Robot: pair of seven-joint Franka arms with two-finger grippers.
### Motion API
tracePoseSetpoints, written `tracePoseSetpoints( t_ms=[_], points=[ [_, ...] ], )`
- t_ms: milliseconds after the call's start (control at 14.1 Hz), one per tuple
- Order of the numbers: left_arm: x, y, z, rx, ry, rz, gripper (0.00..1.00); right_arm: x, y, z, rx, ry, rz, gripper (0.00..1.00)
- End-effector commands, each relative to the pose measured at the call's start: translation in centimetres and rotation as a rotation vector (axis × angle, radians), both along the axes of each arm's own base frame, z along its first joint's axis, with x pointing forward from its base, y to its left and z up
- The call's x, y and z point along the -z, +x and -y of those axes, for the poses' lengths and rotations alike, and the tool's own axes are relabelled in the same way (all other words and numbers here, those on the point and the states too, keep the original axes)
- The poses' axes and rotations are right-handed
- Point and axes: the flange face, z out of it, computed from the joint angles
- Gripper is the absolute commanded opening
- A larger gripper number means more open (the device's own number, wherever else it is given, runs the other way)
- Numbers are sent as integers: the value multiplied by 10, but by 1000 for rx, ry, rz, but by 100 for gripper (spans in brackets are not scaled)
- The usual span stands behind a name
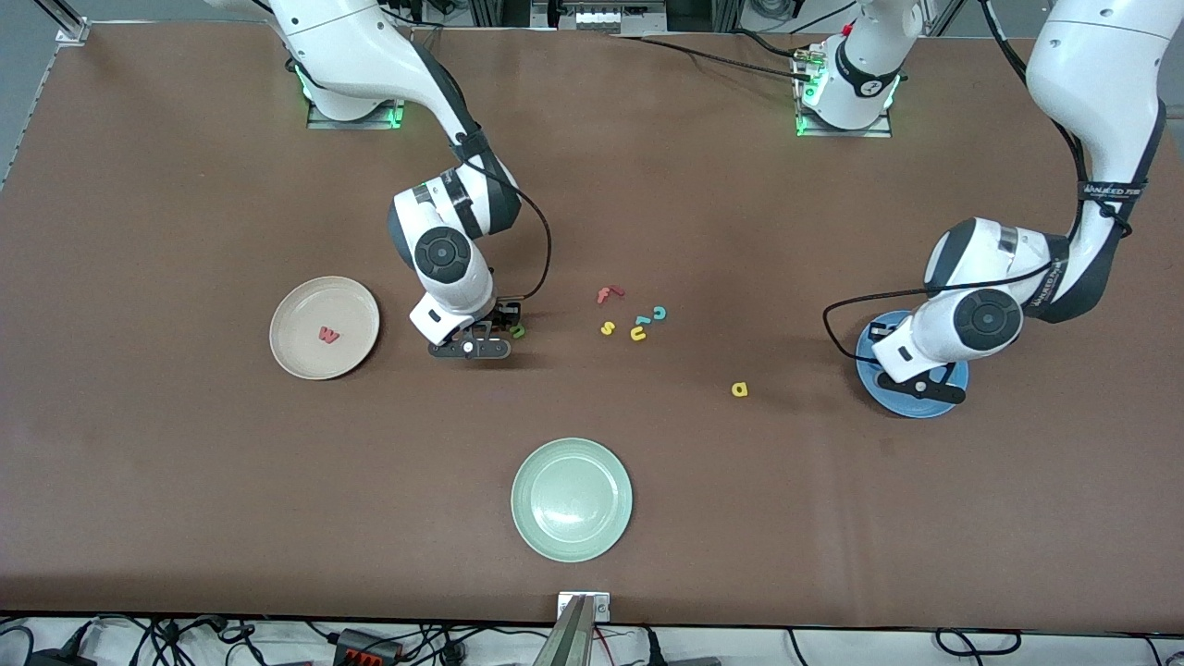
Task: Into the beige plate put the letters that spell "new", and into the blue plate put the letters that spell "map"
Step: 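Drop the d onto the blue plate while the right gripper grasps the e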
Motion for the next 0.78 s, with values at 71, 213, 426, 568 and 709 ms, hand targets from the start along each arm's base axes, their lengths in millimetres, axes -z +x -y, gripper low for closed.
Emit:
tracePoseSetpoints(
  t_ms=[71,213,426,568,709],
  points=[
    [5,-8,-11,36,-12,13,100,7,-4,-2,57,-6,-21,60],
    [-10,-3,8,54,-12,26,100,7,-10,-12,58,-8,-20,57],
    [-59,22,65,120,-51,81,100,7,-11,-12,57,-9,-22,52],
    [-68,30,107,164,-99,109,100,8,-11,-11,50,-11,-24,46],
    [-70,30,154,149,-112,133,100,8,-8,-6,51,-12,-26,41]
  ],
)
